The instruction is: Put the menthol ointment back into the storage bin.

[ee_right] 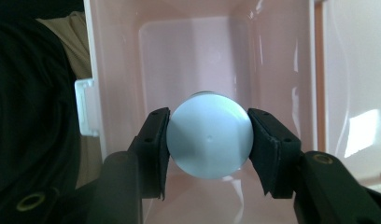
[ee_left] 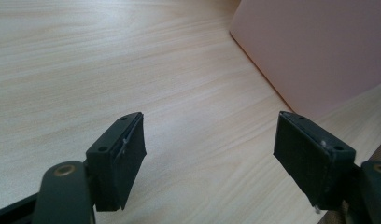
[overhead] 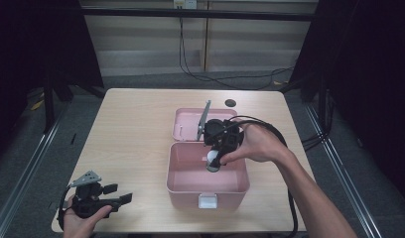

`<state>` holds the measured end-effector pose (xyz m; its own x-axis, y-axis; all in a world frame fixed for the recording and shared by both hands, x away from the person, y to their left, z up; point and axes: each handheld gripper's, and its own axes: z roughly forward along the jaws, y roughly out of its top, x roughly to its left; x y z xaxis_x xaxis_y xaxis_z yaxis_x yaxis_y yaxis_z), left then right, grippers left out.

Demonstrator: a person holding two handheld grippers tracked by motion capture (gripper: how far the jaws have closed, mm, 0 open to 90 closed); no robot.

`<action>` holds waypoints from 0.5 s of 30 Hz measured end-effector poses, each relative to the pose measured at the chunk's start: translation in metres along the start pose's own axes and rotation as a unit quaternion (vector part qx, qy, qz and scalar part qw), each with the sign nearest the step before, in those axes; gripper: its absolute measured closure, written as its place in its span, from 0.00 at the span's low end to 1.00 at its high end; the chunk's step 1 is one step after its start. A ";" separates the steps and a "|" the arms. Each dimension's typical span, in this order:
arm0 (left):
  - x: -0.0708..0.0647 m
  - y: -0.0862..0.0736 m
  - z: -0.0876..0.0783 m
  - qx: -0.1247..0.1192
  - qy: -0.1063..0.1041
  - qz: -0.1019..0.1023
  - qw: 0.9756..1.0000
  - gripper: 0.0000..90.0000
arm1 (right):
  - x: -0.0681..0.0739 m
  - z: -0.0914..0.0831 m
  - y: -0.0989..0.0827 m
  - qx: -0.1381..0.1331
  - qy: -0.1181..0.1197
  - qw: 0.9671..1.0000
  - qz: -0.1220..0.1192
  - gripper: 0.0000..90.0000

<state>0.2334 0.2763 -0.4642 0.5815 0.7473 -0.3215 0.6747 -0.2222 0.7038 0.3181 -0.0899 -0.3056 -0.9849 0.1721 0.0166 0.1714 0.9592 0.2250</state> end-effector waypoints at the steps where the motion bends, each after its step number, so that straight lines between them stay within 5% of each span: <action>1: 0.000 0.000 0.000 0.000 0.000 0.000 1.000 0.28 | 0.000 0.001 0.002 0.001 0.002 1.000 0.001 0.57; 15: 0.000 0.000 0.000 0.001 -0.001 0.000 1.000 0.28 | -0.002 0.027 0.028 0.007 0.018 1.000 -0.021 0.57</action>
<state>0.2331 0.2760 -0.4644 0.5819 0.7466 -0.3224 0.6755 -0.2231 0.7028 0.3252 -0.0573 -0.3258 -0.9915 0.1231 0.0426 0.1294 0.9686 0.2124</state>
